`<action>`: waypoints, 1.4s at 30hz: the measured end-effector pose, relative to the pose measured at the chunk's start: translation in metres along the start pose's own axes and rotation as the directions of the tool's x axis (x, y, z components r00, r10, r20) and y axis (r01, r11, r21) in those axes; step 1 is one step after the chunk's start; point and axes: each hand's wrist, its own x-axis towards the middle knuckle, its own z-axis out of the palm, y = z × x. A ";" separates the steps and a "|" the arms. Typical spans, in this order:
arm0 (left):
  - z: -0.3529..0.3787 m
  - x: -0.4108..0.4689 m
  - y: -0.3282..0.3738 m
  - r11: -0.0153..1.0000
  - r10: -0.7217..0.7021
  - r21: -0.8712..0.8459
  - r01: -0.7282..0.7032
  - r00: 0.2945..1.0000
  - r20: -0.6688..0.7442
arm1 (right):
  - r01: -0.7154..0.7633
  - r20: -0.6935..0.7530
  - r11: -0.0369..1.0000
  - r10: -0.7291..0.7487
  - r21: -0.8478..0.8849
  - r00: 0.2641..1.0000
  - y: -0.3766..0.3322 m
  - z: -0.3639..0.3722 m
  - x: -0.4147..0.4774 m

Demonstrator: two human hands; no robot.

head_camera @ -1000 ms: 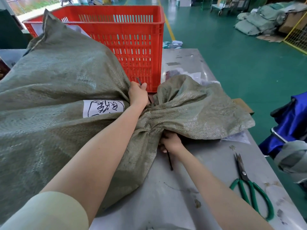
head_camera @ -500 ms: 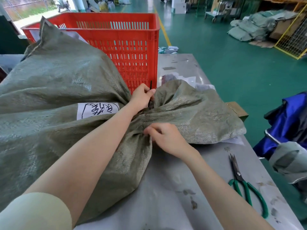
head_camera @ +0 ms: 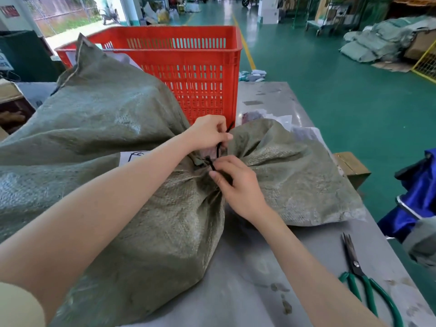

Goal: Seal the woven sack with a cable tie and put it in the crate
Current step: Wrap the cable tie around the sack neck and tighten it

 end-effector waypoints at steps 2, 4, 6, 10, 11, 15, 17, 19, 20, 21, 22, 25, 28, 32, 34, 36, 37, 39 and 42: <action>0.002 0.001 -0.002 0.991 -0.053 -0.128 0.040 0.994 -0.095 | -0.216 -0.027 0.966 0.222 0.144 0.975 0.007 0.005 0.001; 0.002 0.000 -0.003 0.984 -0.033 -0.180 0.009 0.991 -0.131 | -0.385 -0.044 0.881 0.412 0.276 0.910 0.012 0.006 0.002; 0.002 -0.006 -0.001 0.984 0.038 -0.173 -0.041 0.999 -0.020 | -0.436 -0.015 0.789 0.490 0.433 0.871 0.014 0.004 0.003; 0.012 -0.013 -0.007 0.935 0.105 -0.353 -0.038 0.979 0.175 | -0.444 0.034 0.644 0.544 0.623 0.838 0.007 -0.003 0.004; 0.012 -0.015 -0.009 0.906 0.112 -0.423 -0.021 0.975 0.192 | -0.444 0.042 0.628 0.547 0.639 0.836 0.007 -0.004 0.003; 0.017 -0.020 -0.012 0.818 0.135 -0.573 0.049 0.952 0.274 | -0.435 0.058 0.583 0.552 0.686 0.832 0.009 -0.004 0.000; 0.022 -0.022 -0.012 0.762 0.089 -0.632 0.138 0.945 0.313 | -0.424 0.059 0.582 0.541 0.693 0.839 0.011 -0.002 -0.001; 0.027 -0.025 -0.014 0.661 0.078 -0.714 0.230 0.925 0.371 | -0.427 0.057 0.604 0.533 0.673 0.844 0.013 0.000 -0.002; 0.029 -0.027 -0.016 0.595 0.087 -0.760 0.262 0.918 0.386 | -0.433 0.055 0.618 0.533 0.656 0.844 0.014 0.002 -0.003; 0.030 -0.029 -0.017 0.527 0.107 -0.802 0.281 0.914 0.391 | -0.439 0.053 0.629 0.535 0.641 0.843 0.014 0.002 -0.003; 0.031 -0.031 -0.018 0.464 0.132 -0.835 0.296 0.909 0.395 | -0.443 0.052 0.633 0.537 0.635 0.842 0.015 0.003 -0.004; 0.031 -0.034 -0.018 0.339 0.170 -0.873 0.349 0.890 0.422 | -0.440 0.057 0.618 0.538 0.651 0.841 0.014 0.003 -0.007; 0.037 -0.033 -0.016 0.366 0.135 -0.849 0.381 0.881 0.453 | -0.409 0.056 0.564 0.538 0.717 0.841 0.012 0.003 -0.009; 0.045 -0.034 -0.010 0.511 0.197 -0.775 0.371 0.827 0.526 | -0.380 0.042 0.492 0.568 0.783 0.822 0.012 0.001 -0.013; 0.044 -0.034 -0.011 0.525 0.236 -0.769 0.364 0.807 0.542 | -0.374 0.033 0.492 0.571 0.786 0.820 0.011 0.000 -0.015; 0.044 -0.033 -0.012 0.559 0.243 -0.763 0.326 0.815 0.526 | -0.376 0.028 0.491 0.579 0.786 0.815 0.012 -0.001 -0.017; 0.045 -0.032 -0.013 0.576 0.244 -0.757 0.307 0.820 0.518 | -0.377 0.025 0.492 0.582 0.785 0.813 0.012 -0.002 -0.018; 0.048 -0.032 -0.013 0.601 0.249 -0.748 0.281 0.824 0.510 | -0.372 0.014 0.497 0.586 0.784 0.810 0.012 -0.001 -0.019; 0.051 -0.030 -0.014 0.633 0.252 -0.737 0.237 0.837 0.486 | -0.354 -0.011 0.504 0.586 0.788 0.810 0.011 -0.001 -0.020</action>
